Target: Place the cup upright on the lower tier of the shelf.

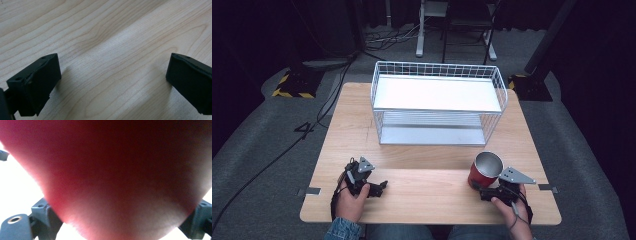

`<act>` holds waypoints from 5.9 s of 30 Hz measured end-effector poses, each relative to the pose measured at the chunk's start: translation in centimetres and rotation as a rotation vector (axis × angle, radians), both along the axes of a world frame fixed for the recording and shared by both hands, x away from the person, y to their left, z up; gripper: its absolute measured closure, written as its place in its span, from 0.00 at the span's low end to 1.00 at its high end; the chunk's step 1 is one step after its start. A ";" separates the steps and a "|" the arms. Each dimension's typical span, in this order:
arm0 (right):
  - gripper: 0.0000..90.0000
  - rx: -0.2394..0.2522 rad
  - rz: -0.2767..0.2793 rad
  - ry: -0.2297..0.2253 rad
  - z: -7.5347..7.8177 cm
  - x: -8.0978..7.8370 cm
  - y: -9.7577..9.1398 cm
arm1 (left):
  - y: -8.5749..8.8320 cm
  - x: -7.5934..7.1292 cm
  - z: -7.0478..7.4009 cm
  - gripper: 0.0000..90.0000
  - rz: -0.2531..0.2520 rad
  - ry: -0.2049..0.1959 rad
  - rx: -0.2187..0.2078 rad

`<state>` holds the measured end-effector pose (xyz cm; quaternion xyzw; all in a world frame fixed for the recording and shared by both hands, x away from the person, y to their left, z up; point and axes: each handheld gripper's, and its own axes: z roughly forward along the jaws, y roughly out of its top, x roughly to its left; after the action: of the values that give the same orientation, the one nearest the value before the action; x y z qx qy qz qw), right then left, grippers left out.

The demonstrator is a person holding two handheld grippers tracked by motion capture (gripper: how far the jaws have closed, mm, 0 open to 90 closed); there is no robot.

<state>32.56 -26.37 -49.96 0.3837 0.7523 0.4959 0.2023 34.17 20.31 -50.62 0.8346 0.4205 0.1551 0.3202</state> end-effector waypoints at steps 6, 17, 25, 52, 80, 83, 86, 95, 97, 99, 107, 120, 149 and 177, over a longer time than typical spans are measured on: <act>0.16 -0.038 0.009 0.017 0.0 0.3 0.2 | 0.0 0.0 0.0 0.00 0.000 0.000 0.001; 0.18 -0.058 0.002 0.003 0.0 0.2 0.3 | 0.0 0.0 0.0 0.00 0.000 0.000 0.000; 0.18 -0.060 0.010 -0.003 0.0 0.1 0.3 | 0.0 0.0 0.0 0.00 0.000 0.000 0.000; 0.18 -0.036 0.113 -0.060 3.4 3.2 4.4 | 0.0 0.0 0.0 0.00 0.000 0.000 0.001; 0.18 -0.033 0.135 -0.014 4.4 9.0 8.6 | 0.0 0.0 0.0 0.00 0.000 0.001 0.000; 0.18 -0.032 0.131 -0.015 4.3 9.6 9.2 | 0.0 0.0 0.0 0.00 0.000 0.002 -0.001; 0.18 -0.036 0.115 -0.019 4.0 10.4 9.9 | 0.0 0.0 0.0 0.00 -0.001 0.001 0.001; 0.18 -0.024 0.081 -0.029 3.6 12.2 11.4 | 0.0 0.0 0.0 0.00 0.000 -0.001 0.003; 0.18 -0.030 0.082 -0.036 3.5 12.8 11.8 | 0.0 0.0 0.0 0.00 0.000 0.001 0.000; 0.18 -0.029 0.076 -0.033 3.4 13.3 12.2 | 0.0 0.0 0.0 0.00 0.001 0.002 -0.001; 0.18 -0.034 0.049 -0.045 3.1 14.5 13.0 | 0.0 0.0 0.0 0.00 0.001 0.003 -0.001; 0.18 -0.039 0.018 -0.080 2.8 16.7 13.8 | 0.0 0.0 0.0 0.00 0.000 0.002 0.000; 0.17 -0.086 -0.018 -0.031 1.0 18.1 14.7 | 0.0 0.0 0.0 0.00 0.006 0.005 -0.007; 0.17 -0.036 0.018 -0.016 3.3 14.4 11.8 | -0.1 -0.1 0.0 0.00 0.012 0.001 -0.001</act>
<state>46.99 -14.56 -46.68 0.3693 0.7628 0.4871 0.2111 34.07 20.25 -50.62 0.8320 0.4259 0.1566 0.3193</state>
